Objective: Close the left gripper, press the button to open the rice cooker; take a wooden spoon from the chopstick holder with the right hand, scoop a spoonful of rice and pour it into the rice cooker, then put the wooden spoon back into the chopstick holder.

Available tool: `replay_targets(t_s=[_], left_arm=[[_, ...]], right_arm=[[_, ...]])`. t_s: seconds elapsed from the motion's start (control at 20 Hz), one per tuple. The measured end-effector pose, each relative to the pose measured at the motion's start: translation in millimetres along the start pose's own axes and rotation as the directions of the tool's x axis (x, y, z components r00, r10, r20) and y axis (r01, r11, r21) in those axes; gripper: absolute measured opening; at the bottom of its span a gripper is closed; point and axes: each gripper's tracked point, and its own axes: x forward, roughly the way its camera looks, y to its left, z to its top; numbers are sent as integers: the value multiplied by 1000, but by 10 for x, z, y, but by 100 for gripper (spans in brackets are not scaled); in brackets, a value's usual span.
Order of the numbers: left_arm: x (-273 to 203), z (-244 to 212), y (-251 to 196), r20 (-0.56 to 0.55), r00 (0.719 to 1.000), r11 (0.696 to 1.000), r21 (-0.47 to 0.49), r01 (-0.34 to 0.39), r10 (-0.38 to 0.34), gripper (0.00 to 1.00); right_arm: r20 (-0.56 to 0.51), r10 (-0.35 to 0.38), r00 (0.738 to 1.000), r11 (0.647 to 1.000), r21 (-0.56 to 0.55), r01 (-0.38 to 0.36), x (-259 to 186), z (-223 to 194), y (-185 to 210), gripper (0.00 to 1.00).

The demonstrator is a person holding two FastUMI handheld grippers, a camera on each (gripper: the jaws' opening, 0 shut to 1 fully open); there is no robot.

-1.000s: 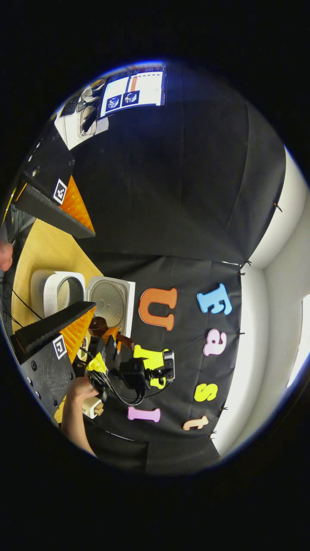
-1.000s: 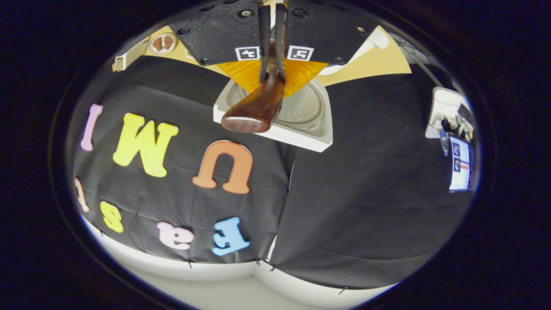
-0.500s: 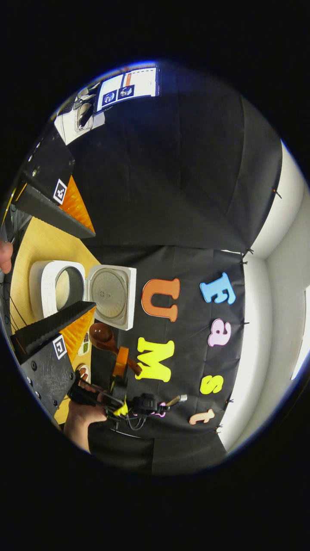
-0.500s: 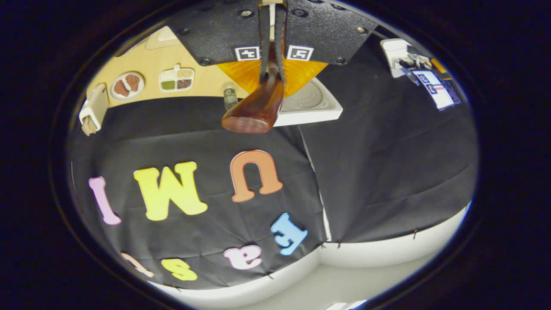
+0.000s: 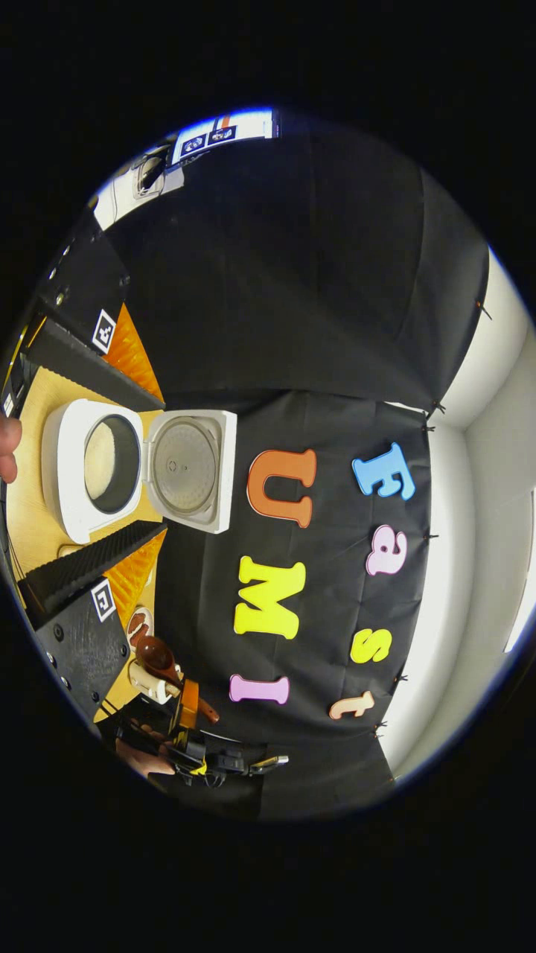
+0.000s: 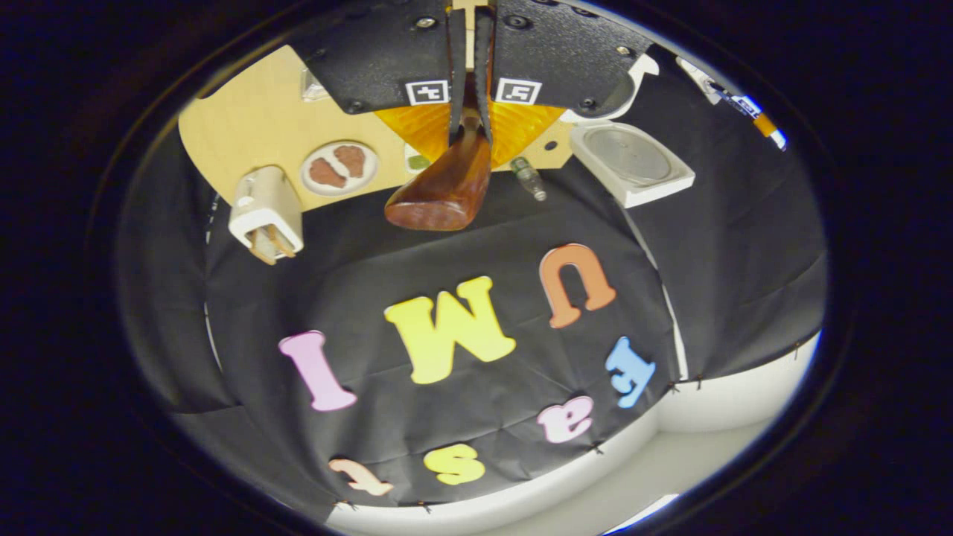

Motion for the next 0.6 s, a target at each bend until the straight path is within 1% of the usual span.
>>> replay_targets(t_s=[0.15, 0.35, 0.45, 0.6], left_arm=[[123, -35, -186, -18, 1000, 1000, -2, 13, -13, 94], [228, -71, -385, -36, 999, 1000, -10, 18, -18, 94], [253, -93, -448, -49, 999, 1000, -4, 14, -14, 94], [282, -132, -520, -67, 998, 1000, 6, 9, -8, 94]], right_arm=[[-19, -83, 996, 996, 18, 83, -11, -90, -566, 10], [-65, -166, 984, 986, 21, 168, 63, -358, -1147, 9], [-98, -200, 975, 979, 18, 203, 125, -546, -1379, 9], [-139, -225, 964, 973, 18, 230, 218, -779, -1605, 9]])
